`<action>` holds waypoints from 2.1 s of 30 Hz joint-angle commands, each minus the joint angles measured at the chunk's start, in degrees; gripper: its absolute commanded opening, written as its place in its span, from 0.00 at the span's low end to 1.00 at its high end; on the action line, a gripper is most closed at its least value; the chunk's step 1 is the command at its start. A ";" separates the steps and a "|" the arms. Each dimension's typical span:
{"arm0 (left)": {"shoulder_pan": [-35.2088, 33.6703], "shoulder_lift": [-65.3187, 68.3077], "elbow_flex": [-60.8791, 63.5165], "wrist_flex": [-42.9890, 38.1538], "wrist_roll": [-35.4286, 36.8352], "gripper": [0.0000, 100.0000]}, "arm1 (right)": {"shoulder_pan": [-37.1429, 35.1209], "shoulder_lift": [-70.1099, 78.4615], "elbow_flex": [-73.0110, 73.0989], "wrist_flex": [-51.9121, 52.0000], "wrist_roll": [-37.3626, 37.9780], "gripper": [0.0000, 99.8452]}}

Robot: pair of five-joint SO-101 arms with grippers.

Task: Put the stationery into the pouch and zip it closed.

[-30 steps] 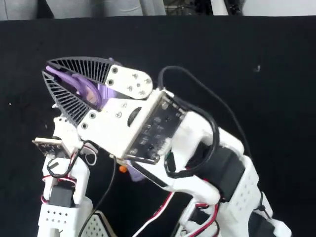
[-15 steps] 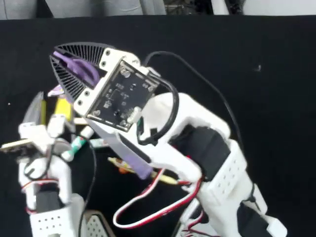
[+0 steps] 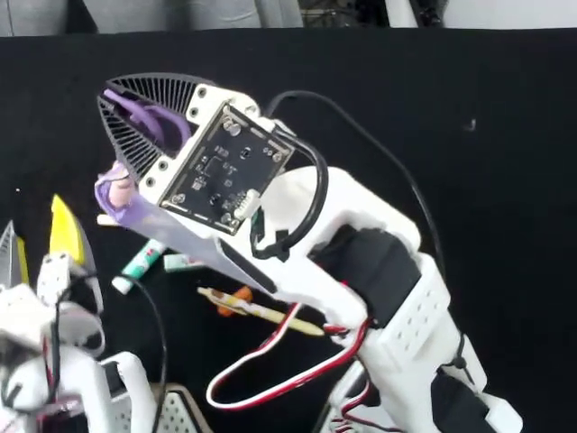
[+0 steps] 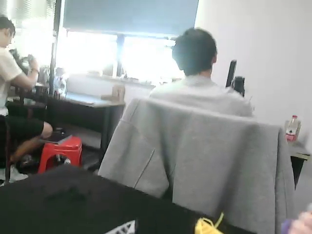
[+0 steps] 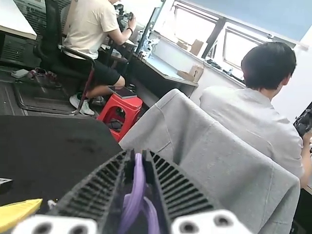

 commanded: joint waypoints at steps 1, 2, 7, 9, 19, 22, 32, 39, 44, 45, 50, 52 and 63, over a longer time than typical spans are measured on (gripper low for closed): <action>2.95 0.18 -5.76 2.55 -0.09 0.20 | 0.88 1.54 -2.86 -1.76 0.62 0.01; 4.62 0.18 -5.76 2.64 -0.09 0.20 | 0.88 1.98 -2.86 -1.93 0.62 0.01; 18.51 0.26 -8.57 6.59 -0.09 0.21 | 0.88 3.03 -2.95 -2.11 0.62 0.01; 25.01 0.26 -8.57 7.38 -0.18 0.21 | 0.88 2.95 -3.12 -2.11 0.62 0.01; 32.04 0.26 10.59 -2.11 -0.53 0.21 | 0.79 2.59 -3.38 -2.02 0.62 0.01; 31.96 0.26 13.93 -3.52 -0.53 0.21 | 0.79 2.51 -3.38 -1.85 0.53 0.01; 24.31 0.26 20.53 -10.55 -0.09 0.21 | 0.62 -4.00 -2.77 0.09 0.53 0.01; 23.08 0.26 25.45 -19.60 0.00 0.21 | 0.79 -5.41 -2.68 2.64 0.53 0.01; 23.08 0.26 19.74 -15.65 0.00 0.21 | 0.79 -5.32 -2.68 2.81 0.53 0.01; 23.08 0.26 17.71 -14.24 0.00 0.21 | 0.79 -5.32 -2.68 2.81 0.53 0.01; 23.16 0.26 6.46 -7.47 6.42 0.21 | 0.79 -5.58 -1.45 2.37 0.53 0.01; 23.16 0.26 4.44 -5.63 9.14 0.21 | 0.79 -5.58 -0.66 2.37 0.53 0.01; 30.11 0.35 16.22 -14.51 9.23 0.21 | 0.79 -5.67 -0.13 2.37 0.53 0.01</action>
